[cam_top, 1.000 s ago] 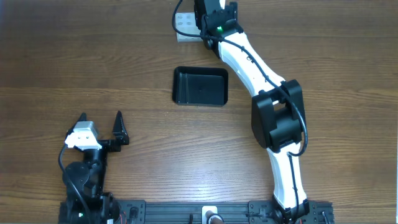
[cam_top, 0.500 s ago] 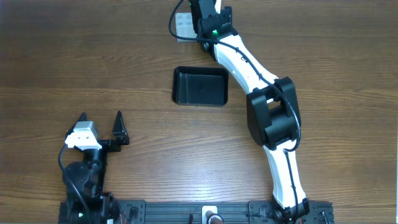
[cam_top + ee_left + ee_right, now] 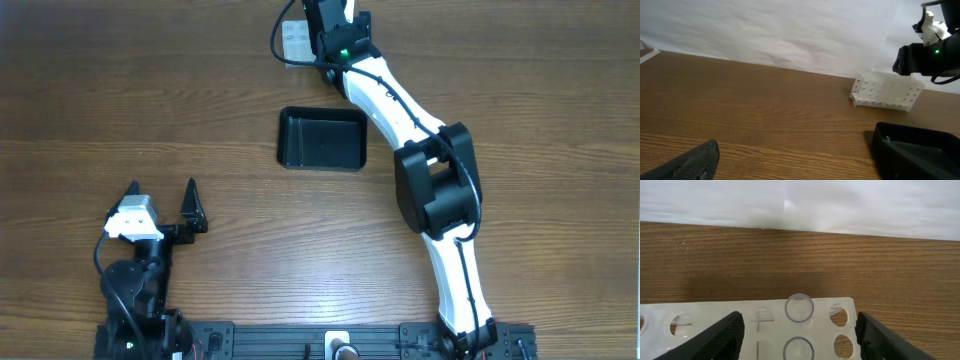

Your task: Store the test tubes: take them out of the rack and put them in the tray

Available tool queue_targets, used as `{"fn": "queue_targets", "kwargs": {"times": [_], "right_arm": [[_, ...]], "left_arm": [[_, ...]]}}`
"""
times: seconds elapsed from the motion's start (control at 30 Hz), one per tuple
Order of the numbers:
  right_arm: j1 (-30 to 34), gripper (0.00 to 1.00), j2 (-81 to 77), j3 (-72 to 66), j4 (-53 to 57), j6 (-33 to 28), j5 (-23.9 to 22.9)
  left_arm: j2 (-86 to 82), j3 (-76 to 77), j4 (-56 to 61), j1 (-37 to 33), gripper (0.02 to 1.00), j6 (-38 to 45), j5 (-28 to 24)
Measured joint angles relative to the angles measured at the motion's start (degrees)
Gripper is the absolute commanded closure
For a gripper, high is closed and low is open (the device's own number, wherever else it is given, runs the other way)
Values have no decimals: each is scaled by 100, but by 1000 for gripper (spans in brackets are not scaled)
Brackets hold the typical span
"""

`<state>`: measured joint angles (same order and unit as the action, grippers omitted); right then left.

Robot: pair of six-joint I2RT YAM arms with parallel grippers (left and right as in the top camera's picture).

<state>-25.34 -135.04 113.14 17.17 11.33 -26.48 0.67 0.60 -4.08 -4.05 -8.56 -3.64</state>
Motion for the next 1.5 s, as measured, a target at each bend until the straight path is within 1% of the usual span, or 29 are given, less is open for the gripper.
{"fn": "queue_targets", "kwargs": {"times": [0.27,0.33,0.57,0.67,0.77,0.93,1.13,1.5], "right_arm": [[-9,303,-79,0,-55,4,0],[-20,336,-103,0,-55,-2,0],[-59,404,-125,0,-55,-4,2],[-63,457,-127,0,-55,-11,0],[-63,588,-127,0,-55,-37,0],[-63,748,-127,0,-48,-61,-7],[-63,792,-129,0,39,-61,-70],[-74,912,-131,0,44,-74,-219]], "left_arm": [[0,0,2,0,20,0,0],[0,0,2,0,20,0,0],[0,0,0,0,23,0,0],[0,0,0,0,20,0,0],[0,0,0,0,20,0,0],[0,0,0,0,20,0,0],[0,0,2,0,20,0,0],[0,0,2,0,20,0,0]]}}
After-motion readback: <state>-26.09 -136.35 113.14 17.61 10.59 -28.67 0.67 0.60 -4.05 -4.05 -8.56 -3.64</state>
